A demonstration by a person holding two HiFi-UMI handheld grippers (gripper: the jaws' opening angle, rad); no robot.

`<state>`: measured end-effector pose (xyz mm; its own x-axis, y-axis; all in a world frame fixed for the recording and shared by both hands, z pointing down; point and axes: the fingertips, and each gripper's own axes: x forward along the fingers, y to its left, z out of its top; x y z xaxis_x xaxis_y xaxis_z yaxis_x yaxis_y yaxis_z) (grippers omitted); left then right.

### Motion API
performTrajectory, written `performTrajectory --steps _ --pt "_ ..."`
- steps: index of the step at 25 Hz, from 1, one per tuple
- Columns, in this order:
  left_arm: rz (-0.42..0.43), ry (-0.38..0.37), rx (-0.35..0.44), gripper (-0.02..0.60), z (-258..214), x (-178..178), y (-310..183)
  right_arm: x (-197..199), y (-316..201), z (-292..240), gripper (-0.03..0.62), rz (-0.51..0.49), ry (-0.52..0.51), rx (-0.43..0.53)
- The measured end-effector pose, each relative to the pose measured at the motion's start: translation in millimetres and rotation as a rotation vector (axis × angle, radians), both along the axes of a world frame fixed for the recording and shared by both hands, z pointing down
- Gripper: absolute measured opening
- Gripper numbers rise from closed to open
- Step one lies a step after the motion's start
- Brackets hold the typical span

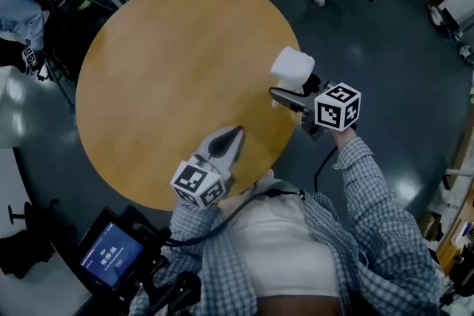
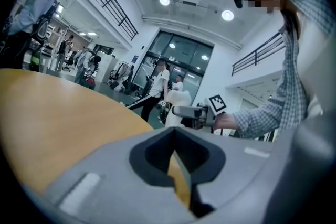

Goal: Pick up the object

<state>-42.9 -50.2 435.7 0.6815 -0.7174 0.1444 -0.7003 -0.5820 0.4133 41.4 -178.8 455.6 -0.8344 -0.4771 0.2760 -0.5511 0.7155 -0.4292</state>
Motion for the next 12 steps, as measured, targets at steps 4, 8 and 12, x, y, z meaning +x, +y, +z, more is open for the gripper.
performTrajectory --steps 4,8,12 --pt "0.012 -0.001 0.007 -0.002 -2.3 3.1 -2.7 8.8 8.6 -6.4 0.465 0.085 -0.082 -0.022" --pt "0.017 -0.002 0.012 -0.002 -2.6 3.2 -2.6 12.4 15.8 -9.5 0.463 0.119 -0.123 -0.033" --pt "0.017 -0.001 0.016 -0.002 -2.8 2.3 -3.3 11.7 17.6 -12.6 0.463 0.129 -0.142 -0.027"
